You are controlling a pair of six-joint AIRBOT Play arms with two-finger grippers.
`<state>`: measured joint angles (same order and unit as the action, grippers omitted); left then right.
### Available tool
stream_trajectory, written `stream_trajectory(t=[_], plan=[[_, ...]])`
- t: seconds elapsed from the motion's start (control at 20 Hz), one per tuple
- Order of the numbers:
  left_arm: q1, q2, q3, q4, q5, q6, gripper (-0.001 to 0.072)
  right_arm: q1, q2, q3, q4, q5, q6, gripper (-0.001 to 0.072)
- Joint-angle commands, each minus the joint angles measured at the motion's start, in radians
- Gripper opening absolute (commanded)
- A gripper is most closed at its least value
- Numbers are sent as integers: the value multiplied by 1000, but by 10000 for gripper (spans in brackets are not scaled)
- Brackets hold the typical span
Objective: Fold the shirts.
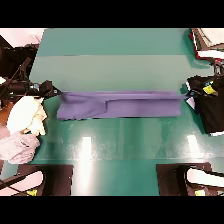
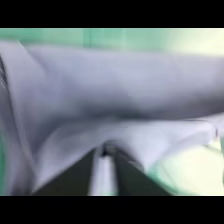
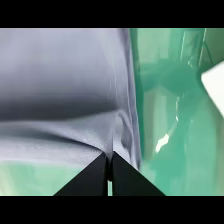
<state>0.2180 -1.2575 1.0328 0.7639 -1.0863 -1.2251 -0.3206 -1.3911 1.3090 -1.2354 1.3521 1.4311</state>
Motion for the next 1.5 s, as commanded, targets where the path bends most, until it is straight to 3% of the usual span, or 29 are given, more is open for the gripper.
stream_trajectory(t=[0.0,0.1,0.15,0.25,0.3,0.4,0.45,0.65,0.85,1.35,1.45], plan=[[0,-71,11,-49,118,-9,514,1,-72,32,156,-120,0,63],[0,-71,22,-50,146,-16,510,1,-117,74,240,-148,0,504],[0,-71,35,-50,129,-16,509,-1,-139,103,249,-126,0,539],[0,-71,68,-50,59,-16,499,-21,-164,147,245,-48,-38,538],[0,-71,82,-51,11,-16,444,-36,-167,153,245,-10,-68,537],[0,-69,89,-61,-76,11,49,-84,-167,138,245,63,-121,534],[0,-70,89,-62,-116,30,26,-111,-167,119,245,90,-142,535],[0,-70,87,-62,-215,29,25,-211,-182,-7,248,107,-196,535],[-45,-70,87,-60,-220,29,25,-239,-241,-47,262,119,-238,535],[-351,-70,87,-57,-83,28,25,-208,-320,-45,327,64,-307,501],[-383,-70,87,-57,-73,28,25,-177,-322,-45,327,38,-308,437]])
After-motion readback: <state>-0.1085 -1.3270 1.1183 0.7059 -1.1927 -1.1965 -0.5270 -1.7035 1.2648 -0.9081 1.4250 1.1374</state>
